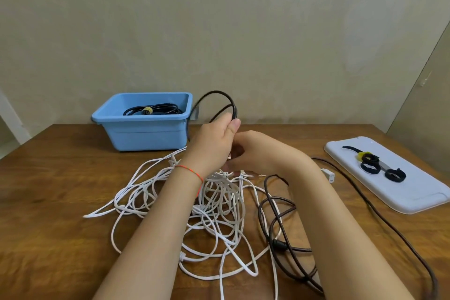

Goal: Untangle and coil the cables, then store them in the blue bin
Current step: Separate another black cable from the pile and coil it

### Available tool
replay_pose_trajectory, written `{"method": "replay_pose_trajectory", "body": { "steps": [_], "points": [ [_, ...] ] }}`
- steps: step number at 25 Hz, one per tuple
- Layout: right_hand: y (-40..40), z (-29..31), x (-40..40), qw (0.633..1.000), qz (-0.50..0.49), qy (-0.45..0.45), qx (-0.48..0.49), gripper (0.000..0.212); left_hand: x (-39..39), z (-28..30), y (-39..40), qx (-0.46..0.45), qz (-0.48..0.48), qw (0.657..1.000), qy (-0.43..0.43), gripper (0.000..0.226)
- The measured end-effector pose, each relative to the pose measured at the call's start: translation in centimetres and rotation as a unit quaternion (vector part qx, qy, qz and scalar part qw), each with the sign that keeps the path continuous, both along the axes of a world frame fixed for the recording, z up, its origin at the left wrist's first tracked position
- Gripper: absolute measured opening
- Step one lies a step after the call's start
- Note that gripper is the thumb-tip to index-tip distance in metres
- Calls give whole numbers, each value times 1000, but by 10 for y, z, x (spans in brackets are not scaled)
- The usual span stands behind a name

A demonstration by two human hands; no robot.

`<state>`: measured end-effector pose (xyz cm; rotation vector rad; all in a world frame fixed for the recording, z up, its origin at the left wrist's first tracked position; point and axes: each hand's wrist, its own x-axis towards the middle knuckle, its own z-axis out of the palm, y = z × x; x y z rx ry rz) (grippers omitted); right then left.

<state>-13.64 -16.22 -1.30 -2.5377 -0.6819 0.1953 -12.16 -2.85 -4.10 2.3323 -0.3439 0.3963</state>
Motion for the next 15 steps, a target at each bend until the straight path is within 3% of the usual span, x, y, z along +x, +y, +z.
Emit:
{"method": "replay_pose_trajectory", "body": {
  "steps": [3, 6, 8, 11, 13, 15],
  "points": [
    [-23, 4, 6, 997, -74, -11, 3, 23, -1, 0, 8, 131, 43, 990, 34, 35],
    [-45, 8, 8, 994, -96, 3, 54, 17, 3, 0, 18, 108, 36, 989, 98, 38],
    [-51, 12, 6, 990, -87, -1, 113, 12, 8, 1, 22, 52, 14, 990, 132, 38],
    [-51, 18, 2, 979, -64, -18, 193, 14, 5, 6, 24, -105, -41, 974, 198, 39],
    [-49, 19, 2, 976, -53, -32, 211, 12, -3, 14, 27, -206, -113, 940, 246, 41],
    [-49, 19, 4, 969, -54, -78, 230, 10, -9, 21, 30, -300, -228, 881, 287, 48]
  ]
}}
